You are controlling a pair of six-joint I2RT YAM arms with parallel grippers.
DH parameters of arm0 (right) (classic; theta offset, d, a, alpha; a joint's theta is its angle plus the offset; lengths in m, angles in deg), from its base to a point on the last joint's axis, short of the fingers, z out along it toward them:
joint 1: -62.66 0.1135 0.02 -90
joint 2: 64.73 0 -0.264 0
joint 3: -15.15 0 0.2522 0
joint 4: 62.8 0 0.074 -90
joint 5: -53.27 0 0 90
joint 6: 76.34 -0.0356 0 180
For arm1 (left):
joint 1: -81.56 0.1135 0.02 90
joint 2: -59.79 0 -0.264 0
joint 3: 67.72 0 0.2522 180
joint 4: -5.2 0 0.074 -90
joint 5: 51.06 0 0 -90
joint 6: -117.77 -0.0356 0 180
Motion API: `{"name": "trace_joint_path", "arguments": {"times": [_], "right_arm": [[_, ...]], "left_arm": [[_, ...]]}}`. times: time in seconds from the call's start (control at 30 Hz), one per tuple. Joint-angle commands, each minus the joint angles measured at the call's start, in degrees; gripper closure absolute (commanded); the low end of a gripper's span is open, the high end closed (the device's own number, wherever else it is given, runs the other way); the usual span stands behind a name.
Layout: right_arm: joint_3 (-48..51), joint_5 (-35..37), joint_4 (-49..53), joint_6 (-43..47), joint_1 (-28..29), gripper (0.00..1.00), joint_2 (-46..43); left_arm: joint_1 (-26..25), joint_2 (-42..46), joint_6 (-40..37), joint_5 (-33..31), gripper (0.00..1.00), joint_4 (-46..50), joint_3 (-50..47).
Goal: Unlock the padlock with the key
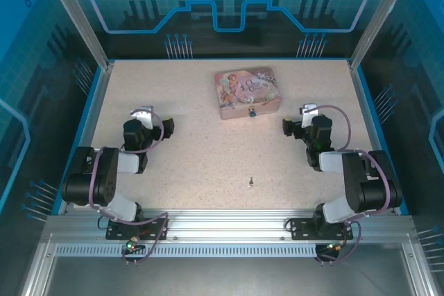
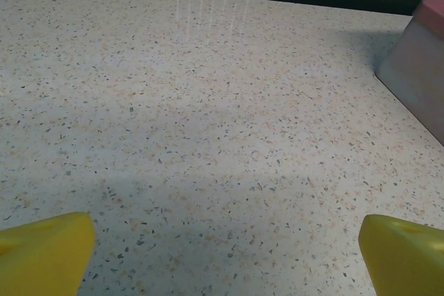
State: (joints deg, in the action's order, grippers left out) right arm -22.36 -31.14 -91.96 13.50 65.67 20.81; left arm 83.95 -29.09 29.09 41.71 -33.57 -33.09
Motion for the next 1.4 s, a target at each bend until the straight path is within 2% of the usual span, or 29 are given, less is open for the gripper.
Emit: {"name": "trace_joint_path", "arguments": {"times": [0.0,0.6,0.7,0.77,0.87,1.0,1.1,1.2,1.3,1.37], "right_arm": [[-0.9,0.6,-0.2,-0.4,0.4,0.00,0.4],[-1.0,0.2,-0.1,-0.5,0.2,0.00,0.4],[-1.7,1.3,1.9,-1.0,0.2,0.00,-0.4],[-4.5,3.5,9.9,-2.9,-0.6,0.00,-3.8],[-8.0,2.8,21.4,-5.0,-2.7,0.00,-10.8],[-11.3,-1.6,29.2,-7.9,-4.1,0.00,-15.8],[-14.1,-4.6,32.9,-11.3,-4.8,0.00,-15.7],[-15.5,-9.0,31.8,-16.2,-6.6,0.00,-14.2],[-19.3,-15.0,31.5,-20.6,-9.0,0.00,-9.3],[-23.0,-18.1,31.9,-22.5,-9.8,0.00,-4.9]], "left_arm": [[-0.5,0.0,-1.0,-0.4,0.01,-0.1,1.1],[-0.5,0.0,-0.9,-0.4,0.01,0.1,1.2],[-0.3,2.1,0.4,-3.4,0.01,-0.5,0.0],[-0.4,7.4,0.4,-4.6,0.01,2.7,-0.6],[-0.5,19.8,0.8,-6.1,0.01,15.8,2.0],[-0.5,27.1,8.4,-11.6,0.01,33.9,11.3],[-0.4,25.6,14.1,-6.6,0.01,44.4,19.6],[-0.4,19.9,18.8,-0.2,0.01,52.3,28.2],[-1.1,11.5,23.5,8.8,0.01,55.8,35.9],[-2.5,6.2,25.3,12.1,0.01,55.8,39.9]]}}
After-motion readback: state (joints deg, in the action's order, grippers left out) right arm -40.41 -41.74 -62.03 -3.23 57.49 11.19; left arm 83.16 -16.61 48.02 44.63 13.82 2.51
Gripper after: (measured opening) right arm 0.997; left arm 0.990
